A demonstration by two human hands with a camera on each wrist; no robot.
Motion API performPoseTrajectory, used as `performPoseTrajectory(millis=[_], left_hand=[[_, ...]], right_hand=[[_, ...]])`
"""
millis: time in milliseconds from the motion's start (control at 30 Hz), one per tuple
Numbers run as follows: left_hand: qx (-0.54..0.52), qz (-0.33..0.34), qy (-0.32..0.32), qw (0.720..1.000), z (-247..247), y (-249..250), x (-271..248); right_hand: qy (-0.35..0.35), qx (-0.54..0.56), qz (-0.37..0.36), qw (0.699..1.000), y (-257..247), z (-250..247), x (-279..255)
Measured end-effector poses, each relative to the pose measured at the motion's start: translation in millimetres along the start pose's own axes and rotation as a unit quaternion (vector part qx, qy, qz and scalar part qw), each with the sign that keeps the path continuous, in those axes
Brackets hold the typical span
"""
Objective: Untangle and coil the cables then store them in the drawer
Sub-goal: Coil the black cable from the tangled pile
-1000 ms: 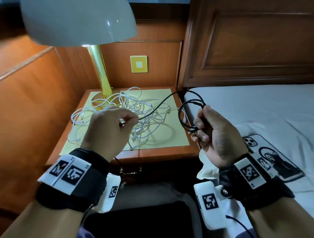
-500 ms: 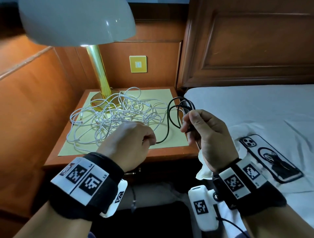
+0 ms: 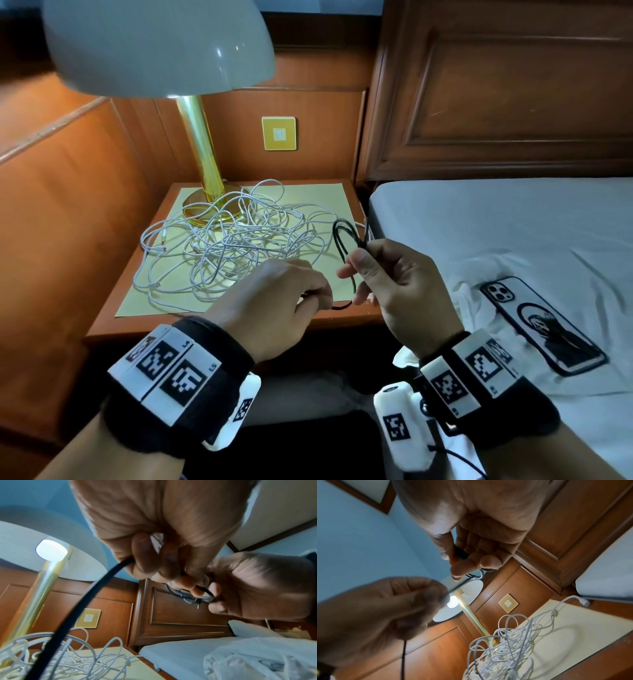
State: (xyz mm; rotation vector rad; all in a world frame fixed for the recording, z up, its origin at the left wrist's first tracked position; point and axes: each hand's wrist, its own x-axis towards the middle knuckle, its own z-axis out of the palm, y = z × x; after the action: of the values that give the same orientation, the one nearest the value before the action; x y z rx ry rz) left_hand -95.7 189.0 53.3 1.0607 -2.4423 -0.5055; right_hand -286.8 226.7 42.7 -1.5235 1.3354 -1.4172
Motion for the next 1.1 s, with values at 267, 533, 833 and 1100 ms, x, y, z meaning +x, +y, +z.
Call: performPoseTrajectory(millis=[267,533,833,1100], left_hand=[[-0.039,0.034,0.11,0.993,-4.1,-0.4,0.4],[-0.119,-0.069,0.069,0.988,-5.2,-6.3,-1.8],[-0.318,-0.137,0.045,0.937,-10.0,3.6,1.7],[-0.232,-0.12,0.033,0.965,-0.4,8.0,2.4]], right_hand=[[-0.069,-0.091,0.077,0.99,14.5,0.1,3.0],[-0.144,0.187,0.221,0.946,-4.1,2.1,1.4],[-0.193,0.161,0.176,0.952,-1.9,-6.6,1.8],[-0.119,0.166,0.205,0.957,-2.6,2.7,-0.4]])
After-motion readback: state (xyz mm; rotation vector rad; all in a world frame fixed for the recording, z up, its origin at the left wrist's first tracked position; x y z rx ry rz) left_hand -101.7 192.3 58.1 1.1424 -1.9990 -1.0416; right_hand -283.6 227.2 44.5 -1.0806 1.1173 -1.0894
